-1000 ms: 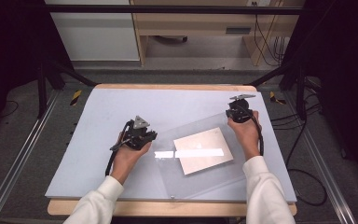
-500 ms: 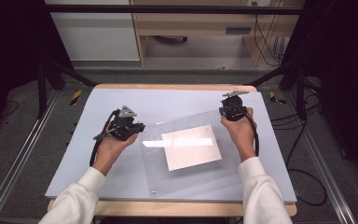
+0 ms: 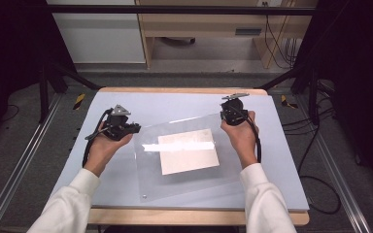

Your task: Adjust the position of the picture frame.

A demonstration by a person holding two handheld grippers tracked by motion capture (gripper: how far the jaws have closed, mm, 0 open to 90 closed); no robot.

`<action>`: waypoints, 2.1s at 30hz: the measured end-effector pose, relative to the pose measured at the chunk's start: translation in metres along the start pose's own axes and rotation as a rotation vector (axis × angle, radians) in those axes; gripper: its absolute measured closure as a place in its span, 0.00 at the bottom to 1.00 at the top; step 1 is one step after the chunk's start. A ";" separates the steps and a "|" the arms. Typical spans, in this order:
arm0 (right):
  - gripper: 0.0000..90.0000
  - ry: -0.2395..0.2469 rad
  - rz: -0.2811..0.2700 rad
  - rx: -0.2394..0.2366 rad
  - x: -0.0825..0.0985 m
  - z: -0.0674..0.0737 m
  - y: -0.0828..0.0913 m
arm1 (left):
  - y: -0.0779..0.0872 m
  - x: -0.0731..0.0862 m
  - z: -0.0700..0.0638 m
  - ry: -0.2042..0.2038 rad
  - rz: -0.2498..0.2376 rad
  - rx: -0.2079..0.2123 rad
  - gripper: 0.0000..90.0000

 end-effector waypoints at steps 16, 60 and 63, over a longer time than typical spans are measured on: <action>0.95 0.000 -0.011 -0.003 -0.005 0.008 0.022 | 0.018 -0.012 0.007 -0.027 0.005 -0.013 0.92; 0.95 -0.021 0.158 -0.034 0.077 0.016 -0.034 | -0.073 0.028 0.041 0.051 0.124 0.029 0.93; 0.95 -0.024 0.156 -0.034 0.078 0.016 -0.035 | -0.073 0.029 0.041 0.053 0.127 0.026 0.93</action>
Point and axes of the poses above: each handheld gripper's, and its own axes: y roughly backward along the jaws, x roughly out of its underside, z roughly to its left, the point moved 8 cm from there along -y, roughly forward along the jaws, and after that the axes turned 13 degrees about x, right-handed, at the moved point
